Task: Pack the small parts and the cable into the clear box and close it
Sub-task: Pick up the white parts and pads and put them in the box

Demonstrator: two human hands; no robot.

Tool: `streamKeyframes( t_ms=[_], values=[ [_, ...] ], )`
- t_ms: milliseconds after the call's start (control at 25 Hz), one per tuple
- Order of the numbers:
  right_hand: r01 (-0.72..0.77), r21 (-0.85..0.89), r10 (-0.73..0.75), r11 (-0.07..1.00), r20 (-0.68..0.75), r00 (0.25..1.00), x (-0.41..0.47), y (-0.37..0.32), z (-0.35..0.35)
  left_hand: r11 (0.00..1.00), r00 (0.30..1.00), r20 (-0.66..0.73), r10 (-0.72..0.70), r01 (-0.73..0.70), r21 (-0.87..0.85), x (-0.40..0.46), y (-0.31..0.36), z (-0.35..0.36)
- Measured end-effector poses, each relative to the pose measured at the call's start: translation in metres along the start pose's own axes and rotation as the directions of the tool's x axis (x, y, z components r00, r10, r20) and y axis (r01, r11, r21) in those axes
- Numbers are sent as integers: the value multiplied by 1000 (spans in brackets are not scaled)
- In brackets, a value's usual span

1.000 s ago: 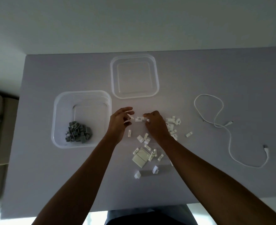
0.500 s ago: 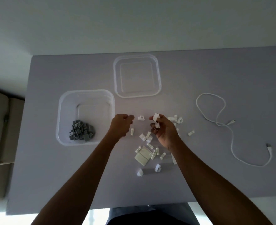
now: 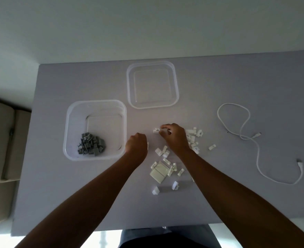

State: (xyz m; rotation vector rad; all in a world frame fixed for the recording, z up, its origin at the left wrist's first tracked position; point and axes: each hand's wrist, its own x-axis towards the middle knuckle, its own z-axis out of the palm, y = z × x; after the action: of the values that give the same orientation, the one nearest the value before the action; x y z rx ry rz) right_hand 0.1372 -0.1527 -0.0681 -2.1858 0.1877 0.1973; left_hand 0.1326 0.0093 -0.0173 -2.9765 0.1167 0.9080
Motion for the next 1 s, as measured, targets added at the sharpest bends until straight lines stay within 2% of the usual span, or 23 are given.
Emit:
streamKeyframes(
  t_ms=[120,200,280,320,360,400,440,480,520,560,600,680,720,800,880,920,1000],
  values=[
    [17,-137,-5,990,89,996,8,-3,8,999,999,-22,37,-37,-30,-1,-3,4],
    [11,-174,11,985,127,992,12,-3,11,992,999,-25,48,-50,-117,1,-8,6],
    [12,-201,18,980,144,989,13,-2,14,940,1000,18,14,-7,-342,6,-12,11],
    [14,-201,14,979,141,990,11,-1,14,862,998,69,2,33,-506,6,-14,11],
    [9,-173,13,985,127,992,10,-1,13,718,989,145,10,93,-689,3,-13,11],
    [-15,-103,25,995,95,995,7,-2,12,499,971,237,43,184,-847,-2,-13,11],
    [-80,19,79,997,66,995,4,-3,8,254,943,319,93,287,-924,-8,-13,11],
    [-187,190,177,964,69,982,0,-5,3,34,913,376,159,375,-926,-14,-15,9],
    [-308,381,285,872,118,951,-5,-7,-5,-128,887,405,223,438,-890,-20,-17,7],
    [-398,545,350,738,195,916,-12,-7,-13,-235,866,418,274,481,-844,-22,-18,8],
    [-445,664,366,601,267,891,-19,-5,-22,-298,852,424,307,509,-807,-23,-19,10],
    [-453,794,332,406,334,882,-34,0,-39,-336,835,443,327,541,-771,-22,-18,13],
    [-449,822,324,351,343,882,-41,1,-45,-319,831,452,324,546,-775,-22,-17,15],
    [-465,826,394,318,330,858,-53,3,-51,-219,823,477,308,549,-807,-20,-12,18],
    [-496,761,511,418,255,821,-60,4,-50,-78,827,491,275,528,-846,-18,-6,17],
    [-501,696,537,514,195,821,-61,6,-47,-31,835,488,252,511,-859,-15,-4,17],
    [-444,446,463,777,73,883,-65,13,-37,44,860,473,192,474,-880,-10,1,16]
  ],
)
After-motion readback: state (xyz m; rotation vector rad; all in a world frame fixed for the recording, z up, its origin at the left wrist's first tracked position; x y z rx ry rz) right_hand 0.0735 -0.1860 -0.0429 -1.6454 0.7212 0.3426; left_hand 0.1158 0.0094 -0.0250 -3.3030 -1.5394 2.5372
